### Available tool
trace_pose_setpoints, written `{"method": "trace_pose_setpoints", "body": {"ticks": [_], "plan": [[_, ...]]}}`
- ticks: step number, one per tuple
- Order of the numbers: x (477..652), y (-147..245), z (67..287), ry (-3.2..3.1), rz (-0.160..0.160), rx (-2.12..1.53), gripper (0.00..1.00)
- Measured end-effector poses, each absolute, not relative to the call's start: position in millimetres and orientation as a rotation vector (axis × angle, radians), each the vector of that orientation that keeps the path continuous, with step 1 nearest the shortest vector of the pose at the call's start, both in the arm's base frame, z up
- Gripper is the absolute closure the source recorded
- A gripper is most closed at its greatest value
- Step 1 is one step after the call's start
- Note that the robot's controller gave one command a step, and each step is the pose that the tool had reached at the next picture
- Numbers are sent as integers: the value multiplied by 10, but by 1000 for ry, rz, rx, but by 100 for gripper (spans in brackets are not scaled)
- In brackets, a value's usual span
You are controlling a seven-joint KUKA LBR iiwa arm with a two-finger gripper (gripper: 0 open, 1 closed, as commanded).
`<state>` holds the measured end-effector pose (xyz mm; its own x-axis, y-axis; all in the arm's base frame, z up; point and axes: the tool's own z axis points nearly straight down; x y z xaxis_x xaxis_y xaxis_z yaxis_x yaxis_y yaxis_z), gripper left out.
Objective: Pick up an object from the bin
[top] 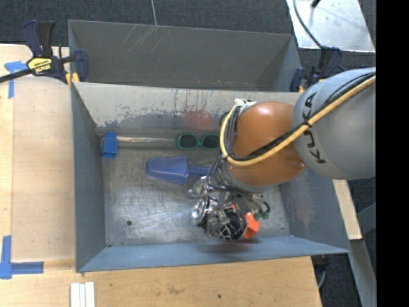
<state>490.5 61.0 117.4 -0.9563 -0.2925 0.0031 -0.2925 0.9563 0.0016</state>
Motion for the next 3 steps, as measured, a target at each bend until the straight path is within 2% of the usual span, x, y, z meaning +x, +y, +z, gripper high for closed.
{"method": "trace_pose_setpoints", "body": {"ticks": [1, 3], "plan": [[4917, 611, 1388, -3108, -1, 464, 100], [4931, 611, 1547, -3115, 0, 464, 100]]}}
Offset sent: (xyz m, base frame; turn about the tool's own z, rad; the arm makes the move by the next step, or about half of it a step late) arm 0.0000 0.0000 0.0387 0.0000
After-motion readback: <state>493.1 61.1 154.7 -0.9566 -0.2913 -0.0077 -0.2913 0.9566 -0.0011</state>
